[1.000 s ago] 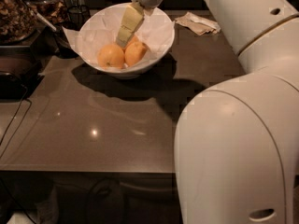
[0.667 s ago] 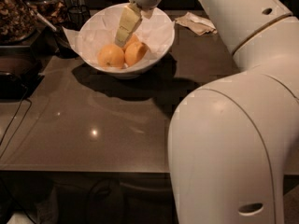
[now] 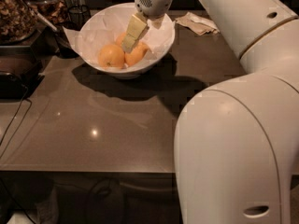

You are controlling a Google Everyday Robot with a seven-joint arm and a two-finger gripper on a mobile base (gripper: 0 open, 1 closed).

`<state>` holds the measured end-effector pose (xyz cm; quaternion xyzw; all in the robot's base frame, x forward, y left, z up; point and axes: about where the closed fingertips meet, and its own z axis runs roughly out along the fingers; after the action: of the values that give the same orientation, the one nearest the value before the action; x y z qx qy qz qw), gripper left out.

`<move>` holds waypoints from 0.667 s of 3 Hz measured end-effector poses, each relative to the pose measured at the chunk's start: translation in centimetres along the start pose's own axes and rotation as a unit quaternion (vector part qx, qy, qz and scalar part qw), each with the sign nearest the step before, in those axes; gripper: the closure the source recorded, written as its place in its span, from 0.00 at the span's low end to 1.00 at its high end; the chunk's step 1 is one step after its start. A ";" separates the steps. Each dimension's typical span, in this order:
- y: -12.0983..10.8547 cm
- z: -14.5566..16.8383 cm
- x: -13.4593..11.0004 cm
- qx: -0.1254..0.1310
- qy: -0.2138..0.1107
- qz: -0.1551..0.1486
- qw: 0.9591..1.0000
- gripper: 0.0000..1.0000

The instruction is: Pick orange from white bowl

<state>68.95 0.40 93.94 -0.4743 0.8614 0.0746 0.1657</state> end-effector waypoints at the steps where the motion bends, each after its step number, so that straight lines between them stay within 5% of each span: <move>1: -0.4 0.5 0.8 0.005 0.010 0.011 1.000 0.19; 2: -0.3 1.0 0.6 0.009 0.022 0.005 1.000 0.19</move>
Offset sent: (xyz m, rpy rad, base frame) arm -0.0065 -0.0073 -0.0115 -0.0904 0.0347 -0.0071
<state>69.13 0.02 92.76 -0.4699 0.8678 0.0572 0.1510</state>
